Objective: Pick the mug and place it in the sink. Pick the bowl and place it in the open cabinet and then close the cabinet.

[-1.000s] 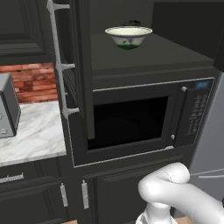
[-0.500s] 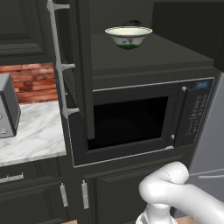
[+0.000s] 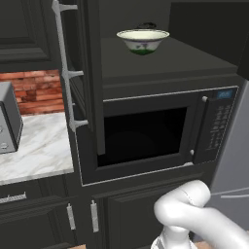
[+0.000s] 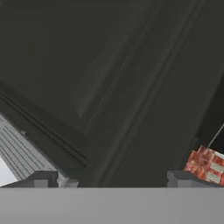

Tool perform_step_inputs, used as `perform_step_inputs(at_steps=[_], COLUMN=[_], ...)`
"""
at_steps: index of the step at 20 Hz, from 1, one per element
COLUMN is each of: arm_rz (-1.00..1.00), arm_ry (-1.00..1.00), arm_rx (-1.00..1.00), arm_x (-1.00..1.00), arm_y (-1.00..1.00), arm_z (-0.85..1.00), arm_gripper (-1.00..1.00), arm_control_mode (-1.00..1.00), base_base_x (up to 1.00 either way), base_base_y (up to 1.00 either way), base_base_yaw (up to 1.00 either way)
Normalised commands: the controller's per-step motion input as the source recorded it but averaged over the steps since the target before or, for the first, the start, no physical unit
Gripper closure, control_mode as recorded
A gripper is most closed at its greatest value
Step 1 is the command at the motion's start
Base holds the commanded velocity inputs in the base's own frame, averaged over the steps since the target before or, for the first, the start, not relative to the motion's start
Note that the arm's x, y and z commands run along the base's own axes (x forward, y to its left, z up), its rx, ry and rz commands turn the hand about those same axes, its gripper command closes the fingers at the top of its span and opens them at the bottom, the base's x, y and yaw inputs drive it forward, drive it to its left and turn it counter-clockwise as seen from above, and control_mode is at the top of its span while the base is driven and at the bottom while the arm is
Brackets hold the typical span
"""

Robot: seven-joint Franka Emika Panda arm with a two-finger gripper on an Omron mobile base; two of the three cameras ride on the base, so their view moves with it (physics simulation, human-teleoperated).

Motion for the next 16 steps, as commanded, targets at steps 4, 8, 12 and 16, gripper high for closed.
perform_step_inputs(at_steps=[4,8,12,16], arm_rz=[0.04,0.02,0.01,0.0], arm_ry=[-0.13,-0.01,0.0,0.0], arm_rx=[-0.05,-0.03,-0.05,-0.05], arm_x=[-0.37,-0.06,0.0,0.0], arm_y=[0.55,0.54,0.65,0.59], arm_z=[0.28,0.32,0.09,0.0], arm_gripper=[-1.0,-1.0,-1.0,-1.0], arm_control_mode=[-1.0,-1.0,-1.0,-1.0], base_base_x=[0.0,0.0,0.0,0.0], base_base_y=[0.0,0.0,0.0,0.0], base_base_yaw=[0.0,0.0,0.0,0.0])
